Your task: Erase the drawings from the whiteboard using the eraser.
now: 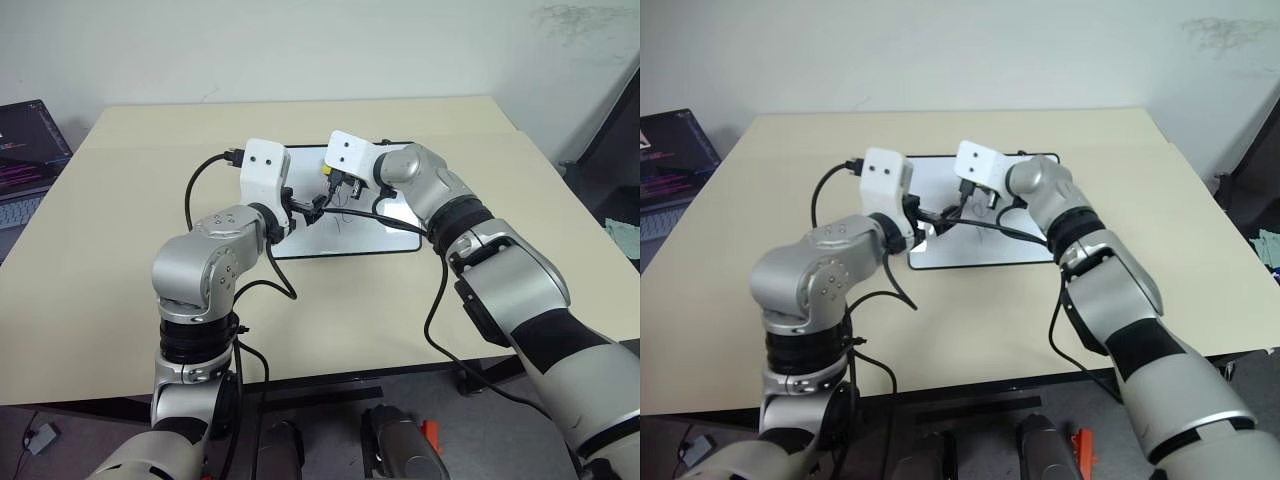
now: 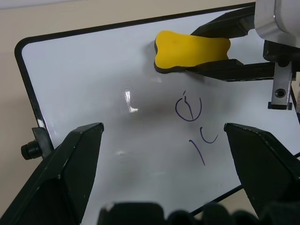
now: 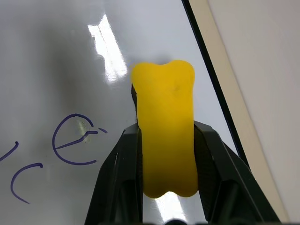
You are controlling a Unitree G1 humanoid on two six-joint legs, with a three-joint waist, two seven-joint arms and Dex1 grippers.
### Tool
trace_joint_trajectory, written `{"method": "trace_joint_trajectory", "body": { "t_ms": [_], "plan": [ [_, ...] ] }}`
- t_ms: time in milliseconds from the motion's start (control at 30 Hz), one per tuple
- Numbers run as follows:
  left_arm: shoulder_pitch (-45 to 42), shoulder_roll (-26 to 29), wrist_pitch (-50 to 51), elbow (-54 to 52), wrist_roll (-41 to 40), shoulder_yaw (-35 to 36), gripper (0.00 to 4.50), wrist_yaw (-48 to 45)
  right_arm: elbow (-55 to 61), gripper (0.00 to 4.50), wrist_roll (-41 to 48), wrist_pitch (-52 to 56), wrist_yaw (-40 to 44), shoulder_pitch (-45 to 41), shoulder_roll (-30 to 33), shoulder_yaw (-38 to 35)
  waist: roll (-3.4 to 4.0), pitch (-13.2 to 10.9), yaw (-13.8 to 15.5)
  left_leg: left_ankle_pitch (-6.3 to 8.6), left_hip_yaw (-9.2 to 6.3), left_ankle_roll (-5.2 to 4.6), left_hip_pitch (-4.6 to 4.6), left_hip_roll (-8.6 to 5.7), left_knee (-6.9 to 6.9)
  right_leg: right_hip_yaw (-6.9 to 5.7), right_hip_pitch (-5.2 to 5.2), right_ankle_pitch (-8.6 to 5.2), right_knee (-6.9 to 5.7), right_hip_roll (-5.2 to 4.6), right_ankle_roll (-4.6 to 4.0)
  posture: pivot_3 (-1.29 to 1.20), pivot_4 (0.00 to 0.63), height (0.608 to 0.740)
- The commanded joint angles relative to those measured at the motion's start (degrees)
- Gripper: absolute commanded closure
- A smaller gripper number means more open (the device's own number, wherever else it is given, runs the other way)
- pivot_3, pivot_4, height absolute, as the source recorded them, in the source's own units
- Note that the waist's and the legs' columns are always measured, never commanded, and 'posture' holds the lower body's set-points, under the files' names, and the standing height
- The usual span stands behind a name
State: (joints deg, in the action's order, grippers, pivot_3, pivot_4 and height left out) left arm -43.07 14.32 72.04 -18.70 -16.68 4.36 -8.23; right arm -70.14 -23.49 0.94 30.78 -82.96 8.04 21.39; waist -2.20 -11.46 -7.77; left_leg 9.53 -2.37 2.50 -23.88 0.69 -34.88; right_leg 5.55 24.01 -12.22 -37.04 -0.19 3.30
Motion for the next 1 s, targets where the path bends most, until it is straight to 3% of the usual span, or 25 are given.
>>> {"method": "trace_joint_trajectory", "body": {
  "t_ms": [33, 1000],
  "plan": [
    [-0.58, -0.07, -1.13, -2.22, -0.15, -0.01, 0.00, -0.10, -0.23, 3.40, 0.23, 0.07, -1.91, -2.22, 0.21, -1.14, 0.00, 0.00, 0.00, 0.00, 0.00, 0.00, 0.00, 0.00, 0.00, -0.01, 0.00, 0.00, 0.00, 0.00, 0.00, 0.00, 0.150, 0.740],
    [-1.01, 0.05, -1.75, -1.15, -0.21, -0.25, 0.00, -0.88, -0.70, 3.40, -2.54, 1.24, -0.48, 1.01, 8.87, 0.84, 0.00, 0.00, 1.43, 0.00, -0.01, 0.00, 0.00, -0.02, -0.01, -0.01, -0.02, -0.06, 0.00, -0.01, -0.10, 0.00, 0.150, 0.740]
  ]
}}
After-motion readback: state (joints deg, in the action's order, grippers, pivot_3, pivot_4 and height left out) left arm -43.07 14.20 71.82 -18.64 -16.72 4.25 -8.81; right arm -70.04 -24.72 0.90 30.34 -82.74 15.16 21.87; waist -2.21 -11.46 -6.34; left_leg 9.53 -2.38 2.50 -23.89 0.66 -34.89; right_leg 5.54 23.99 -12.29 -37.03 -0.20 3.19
